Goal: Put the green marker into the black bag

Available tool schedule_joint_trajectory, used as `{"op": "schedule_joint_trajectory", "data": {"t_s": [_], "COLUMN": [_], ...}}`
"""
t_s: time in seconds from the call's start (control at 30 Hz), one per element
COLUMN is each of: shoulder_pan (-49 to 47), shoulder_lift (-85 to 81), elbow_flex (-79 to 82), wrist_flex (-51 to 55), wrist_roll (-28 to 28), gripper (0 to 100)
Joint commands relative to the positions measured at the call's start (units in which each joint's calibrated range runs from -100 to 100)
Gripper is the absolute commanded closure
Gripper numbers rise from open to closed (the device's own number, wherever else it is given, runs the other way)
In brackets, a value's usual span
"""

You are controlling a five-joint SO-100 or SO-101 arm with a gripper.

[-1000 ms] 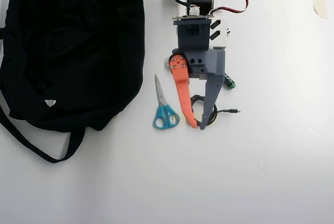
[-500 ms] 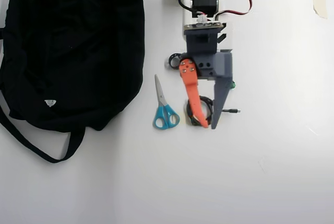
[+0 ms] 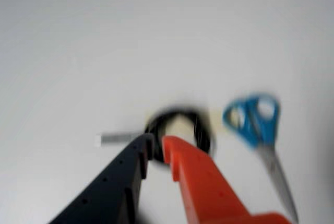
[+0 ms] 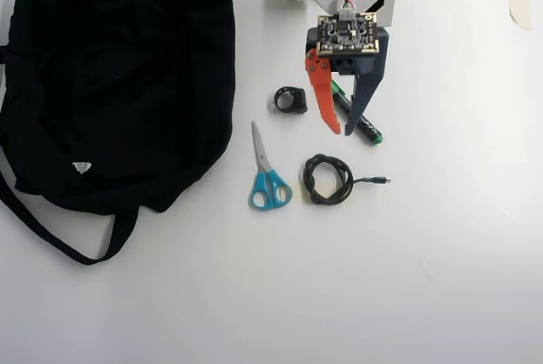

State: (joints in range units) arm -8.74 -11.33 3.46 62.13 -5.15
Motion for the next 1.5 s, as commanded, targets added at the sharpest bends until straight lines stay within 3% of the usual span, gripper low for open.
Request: {"op": "schedule_joint_trajectory", "data": {"t_s": [0.0,0.2,0.9,1.23,1.47], "shoulder_pan": [-0.9,-1.13,-4.94,-6.89,-8.38], "shoulder_lift": [-2.53,-2.53,-1.95,-2.28,-2.36], "elbow_flex": [-0.76,-0.94,-0.67,0.4,0.67], "wrist_flex": [10.31,18.84,25.55,26.07,26.16], "wrist_roll": [0.22,0.28,2.01,12.49,16.79], "gripper": [98,98,98,98,98]}}
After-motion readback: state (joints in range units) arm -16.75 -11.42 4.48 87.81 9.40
